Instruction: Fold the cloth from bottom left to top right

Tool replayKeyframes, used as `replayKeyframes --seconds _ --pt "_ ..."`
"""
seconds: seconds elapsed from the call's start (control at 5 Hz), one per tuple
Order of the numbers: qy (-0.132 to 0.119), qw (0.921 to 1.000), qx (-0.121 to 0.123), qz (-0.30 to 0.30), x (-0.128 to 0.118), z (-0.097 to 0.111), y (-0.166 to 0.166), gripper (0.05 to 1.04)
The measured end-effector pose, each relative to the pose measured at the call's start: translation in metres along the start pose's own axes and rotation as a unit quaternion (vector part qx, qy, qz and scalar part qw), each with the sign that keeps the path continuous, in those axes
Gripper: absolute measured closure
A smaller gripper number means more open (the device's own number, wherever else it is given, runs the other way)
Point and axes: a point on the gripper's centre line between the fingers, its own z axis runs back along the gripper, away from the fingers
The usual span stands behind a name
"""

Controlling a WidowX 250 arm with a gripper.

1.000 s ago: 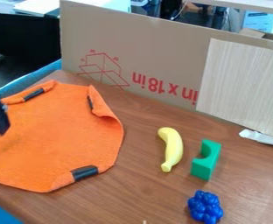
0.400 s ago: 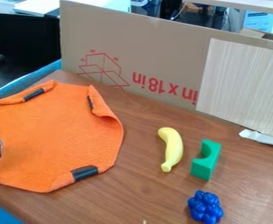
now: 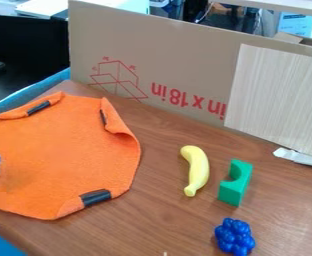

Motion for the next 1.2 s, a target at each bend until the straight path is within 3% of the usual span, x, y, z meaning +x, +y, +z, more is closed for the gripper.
replayKeyframes --seconds 0.4,0.6,1.2 --pt "0.001 0.9995 -0.018 0.026 -0.004 0.006 0.014 0.083" --pt "-0.013 0.9987 0.001 0.050 -0.001 0.006 0.034 0.083" --pt "-0.002 0.9980 0.029 0.055 0.001 -0.021 0.050 0.122"
